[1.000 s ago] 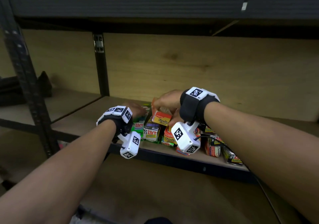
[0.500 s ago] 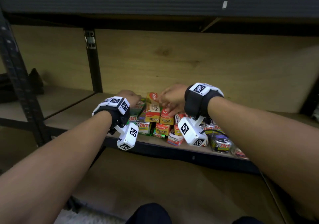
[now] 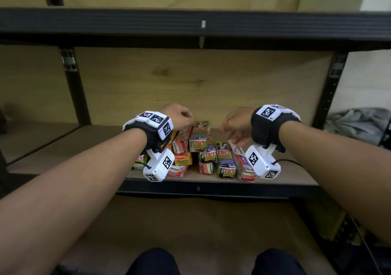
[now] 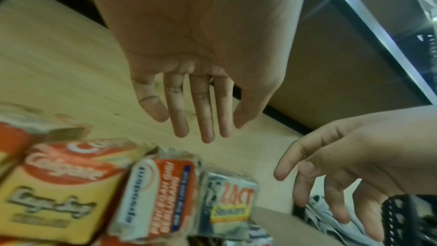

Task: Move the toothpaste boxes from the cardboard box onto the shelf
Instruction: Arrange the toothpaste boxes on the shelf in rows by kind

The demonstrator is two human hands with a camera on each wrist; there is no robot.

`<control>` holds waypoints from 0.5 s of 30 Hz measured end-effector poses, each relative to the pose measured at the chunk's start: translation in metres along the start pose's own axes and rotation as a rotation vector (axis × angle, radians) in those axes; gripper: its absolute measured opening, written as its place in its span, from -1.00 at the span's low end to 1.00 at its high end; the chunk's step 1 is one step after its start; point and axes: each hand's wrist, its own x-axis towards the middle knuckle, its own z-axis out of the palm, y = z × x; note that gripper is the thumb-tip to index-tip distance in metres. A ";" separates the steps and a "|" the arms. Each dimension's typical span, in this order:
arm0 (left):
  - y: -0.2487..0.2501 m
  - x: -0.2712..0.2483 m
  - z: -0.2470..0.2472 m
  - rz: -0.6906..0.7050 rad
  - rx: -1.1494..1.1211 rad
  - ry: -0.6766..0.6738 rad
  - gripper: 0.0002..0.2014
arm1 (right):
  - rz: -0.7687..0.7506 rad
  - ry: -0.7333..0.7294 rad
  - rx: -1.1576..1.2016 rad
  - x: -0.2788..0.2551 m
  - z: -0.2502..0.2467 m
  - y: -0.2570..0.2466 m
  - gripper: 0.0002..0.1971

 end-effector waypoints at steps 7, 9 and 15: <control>0.023 0.011 0.029 0.039 0.302 -0.226 -0.57 | 0.054 -0.037 -0.141 0.016 -0.001 0.055 -0.68; 0.023 0.015 0.033 0.028 0.385 -0.244 -0.43 | 0.077 -0.085 -0.148 0.019 0.007 0.060 -0.68; 0.032 0.025 0.041 0.062 0.508 -0.224 -0.42 | 0.029 -0.122 -0.254 0.026 0.027 0.054 -0.55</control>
